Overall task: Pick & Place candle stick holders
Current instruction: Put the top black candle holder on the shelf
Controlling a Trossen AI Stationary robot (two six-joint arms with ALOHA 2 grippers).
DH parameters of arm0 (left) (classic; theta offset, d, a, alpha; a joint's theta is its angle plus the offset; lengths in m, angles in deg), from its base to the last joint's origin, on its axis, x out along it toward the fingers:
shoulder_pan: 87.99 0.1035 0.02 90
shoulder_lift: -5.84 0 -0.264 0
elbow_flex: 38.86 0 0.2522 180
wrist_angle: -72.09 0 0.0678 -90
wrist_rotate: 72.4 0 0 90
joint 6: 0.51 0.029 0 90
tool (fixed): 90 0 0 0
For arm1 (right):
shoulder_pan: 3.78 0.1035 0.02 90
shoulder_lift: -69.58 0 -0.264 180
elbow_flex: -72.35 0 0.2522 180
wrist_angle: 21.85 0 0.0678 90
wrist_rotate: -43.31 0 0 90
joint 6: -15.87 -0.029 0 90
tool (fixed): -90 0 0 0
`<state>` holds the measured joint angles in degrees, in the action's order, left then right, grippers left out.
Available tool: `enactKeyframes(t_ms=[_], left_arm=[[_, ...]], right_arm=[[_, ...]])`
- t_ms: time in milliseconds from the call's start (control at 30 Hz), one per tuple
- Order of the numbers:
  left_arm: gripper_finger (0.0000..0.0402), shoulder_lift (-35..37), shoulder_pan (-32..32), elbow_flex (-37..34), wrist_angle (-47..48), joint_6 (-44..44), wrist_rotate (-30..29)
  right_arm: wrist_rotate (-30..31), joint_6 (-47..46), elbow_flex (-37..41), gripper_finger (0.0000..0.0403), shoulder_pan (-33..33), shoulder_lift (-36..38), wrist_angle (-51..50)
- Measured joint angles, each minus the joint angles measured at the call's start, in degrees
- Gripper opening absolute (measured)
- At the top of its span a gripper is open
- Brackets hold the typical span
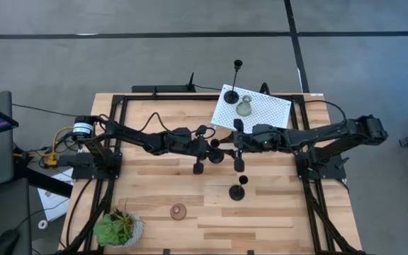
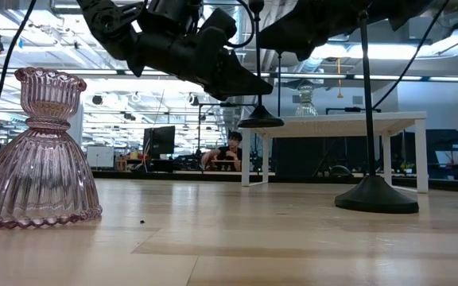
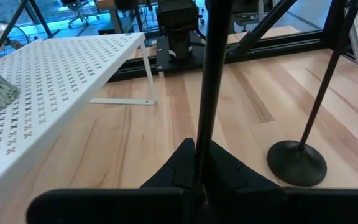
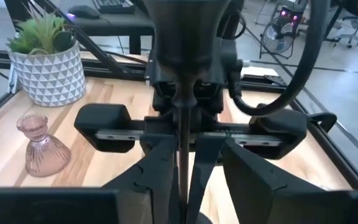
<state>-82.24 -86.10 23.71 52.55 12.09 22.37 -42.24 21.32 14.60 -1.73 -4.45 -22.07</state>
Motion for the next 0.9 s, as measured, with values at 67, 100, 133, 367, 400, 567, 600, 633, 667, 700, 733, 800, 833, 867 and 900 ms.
enactKeyframes(t_ms=[67, 100, 133, 367, 400, 567, 600, 633, 667, 700, 733, 800, 833, 867, 900], left_arm=[[0.0014, 0.0, 0.0, 0.0, 0.0, 0.0, 0.0], [0.0014, 0.0, 0.0, 0.0, -0.1, 0.0, 0.0], [0.0014, 0.0, 0.0, 0.0, -0.1, 0.0, 0.0], [0.0014, 0.1, 0.0, 0.0, -1.0, 0.0, 0.0], [0.0014, 0.1, 0.0, 0.0, -1.0, 0.0, 0.0], [0.0014, 0.1, 0.0, 0.0, -1.0, 0.0, 0.0], [0.0014, 0.1, 0.0, 0.0, -1.0, 0.0, 0.0], [0.0015, 0.1, 0.0, 0.0, -1.0, 0.0, 0.0], [0.0015, 0.1, 0.0, 0.0, -1.0, 0.0, 0.0], [0.0015, 0.1, 0.0, 0.0, -1.0, 0.0, 0.0], [0.0015, 0.1, 0.0, 0.0, -1.0, 0.0, 0.0], [0.0015, 0.1, 0.0, 0.0, -1.0, 0.0, -0.1], [0.0015, 0.1, 0.0, 0.0, -1.0, 0.0, 0.0], [0.0015, 0.1, 0.0, 0.0, -1.0, 0.0, 0.0], [0.0016, 0.1, 0.0, 0.0, -1.0, -0.1, 0.0]], right_arm=[[0.0, -0.7, 0.0, 0.0134, 0.2, 0.0, 0.6], [-0.1, -0.8, 0.0, 0.0135, 0.2, -0.2, 1.4], [-0.1, -0.8, 0.0, 0.0136, 0.2, -0.6, 2.2], [-0.3, -1.0, 0.0, 0.0129, 0.2, -3.9, 5.6], [-0.3, -1.0, 0.0, 0.0125, 0.2, -4.1, 5.8], [-0.3, -1.0, 0.0, 0.0093, 0.2, -3.9, 5.5], [-0.3, -1.0, 0.0, 0.0085, 0.2, -3.8, 5.4], [-0.3, -1.0, 0.0, 0.0077, 0.2, -3.6, 5.2], [-0.3, -1.0, 0.0, 0.0068, 0.2, -3.5, 5.6], [-0.3, -1.0, 0.0, 0.0060, 0.2, -3.5, 5.6], [-0.3, -1.0, 0.0, 0.0052, 0.2, -3.5, 5.5], [-0.3, -1.0, 0.0, 0.0036, 0.2, -3.5, 5.4], [-0.4, -1.0, 0.0, 0.0028, 0.2, -3.5, 5.5], [-0.3, -0.9, 0.0, 0.0020, 0.2, -3.5, 5.5], [-0.3, -0.9, 0.0, 0.0013, 0.2, -3.5, 5.5]])
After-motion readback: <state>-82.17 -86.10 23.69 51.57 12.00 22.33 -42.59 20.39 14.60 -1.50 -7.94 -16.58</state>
